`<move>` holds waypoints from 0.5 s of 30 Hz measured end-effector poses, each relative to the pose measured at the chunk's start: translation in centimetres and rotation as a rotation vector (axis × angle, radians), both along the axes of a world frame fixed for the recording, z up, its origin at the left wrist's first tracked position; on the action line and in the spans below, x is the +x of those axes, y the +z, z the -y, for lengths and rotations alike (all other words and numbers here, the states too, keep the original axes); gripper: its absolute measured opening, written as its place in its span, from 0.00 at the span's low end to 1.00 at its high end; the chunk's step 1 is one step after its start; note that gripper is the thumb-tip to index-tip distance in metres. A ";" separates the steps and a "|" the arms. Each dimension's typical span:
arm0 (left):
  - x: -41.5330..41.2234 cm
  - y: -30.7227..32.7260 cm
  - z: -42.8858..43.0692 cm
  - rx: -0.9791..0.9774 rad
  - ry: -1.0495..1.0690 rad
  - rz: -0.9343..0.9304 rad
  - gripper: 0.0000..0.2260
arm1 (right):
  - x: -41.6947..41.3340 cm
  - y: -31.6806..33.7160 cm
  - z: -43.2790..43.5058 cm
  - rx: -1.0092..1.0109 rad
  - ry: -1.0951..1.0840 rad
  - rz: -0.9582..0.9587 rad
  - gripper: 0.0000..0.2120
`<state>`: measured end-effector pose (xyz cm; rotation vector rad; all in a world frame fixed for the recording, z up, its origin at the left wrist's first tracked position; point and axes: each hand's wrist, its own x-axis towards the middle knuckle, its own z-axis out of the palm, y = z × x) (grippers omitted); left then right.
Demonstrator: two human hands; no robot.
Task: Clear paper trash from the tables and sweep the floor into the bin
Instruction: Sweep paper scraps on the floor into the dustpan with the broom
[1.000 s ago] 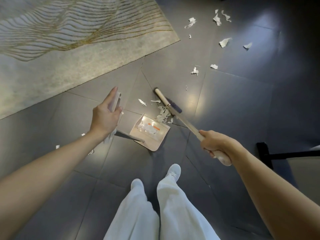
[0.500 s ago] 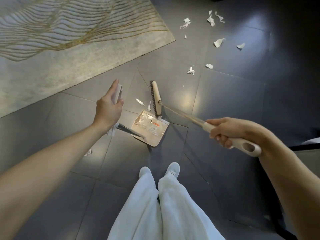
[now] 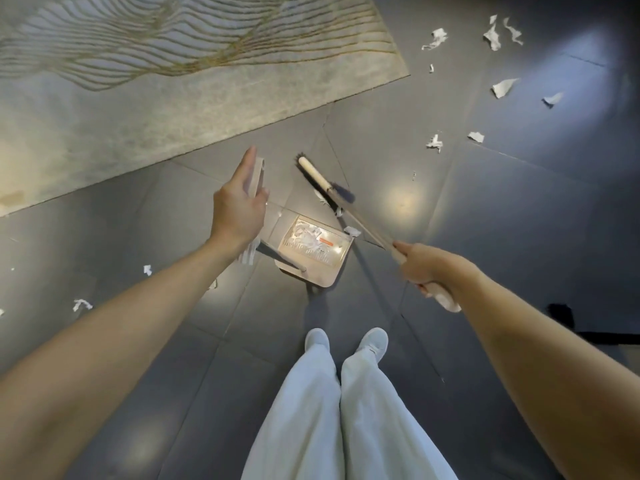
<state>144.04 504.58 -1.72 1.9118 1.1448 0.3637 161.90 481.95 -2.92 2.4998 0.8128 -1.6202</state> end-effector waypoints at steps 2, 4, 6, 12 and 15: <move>0.3 0.2 -0.8 -0.010 -0.012 0.015 0.29 | -0.6 0.2 0.5 -0.051 -0.021 -0.085 0.34; 0.1 0.2 -1.5 -0.023 -0.012 0.026 0.29 | -0.7 1.2 1.6 -0.081 -0.078 -0.182 0.31; -0.1 0.3 -1.7 -0.040 -0.014 0.037 0.29 | -0.3 2.9 3.0 -0.073 -0.114 -0.214 0.30; -1.5 0.0 -1.0 -0.111 -0.091 0.048 0.30 | 1.0 7.3 5.4 0.007 -0.234 -0.169 0.26; -2.3 0.2 -1.3 -0.110 -0.186 0.027 0.29 | 0.8 7.4 5.6 0.021 -0.225 -0.103 0.24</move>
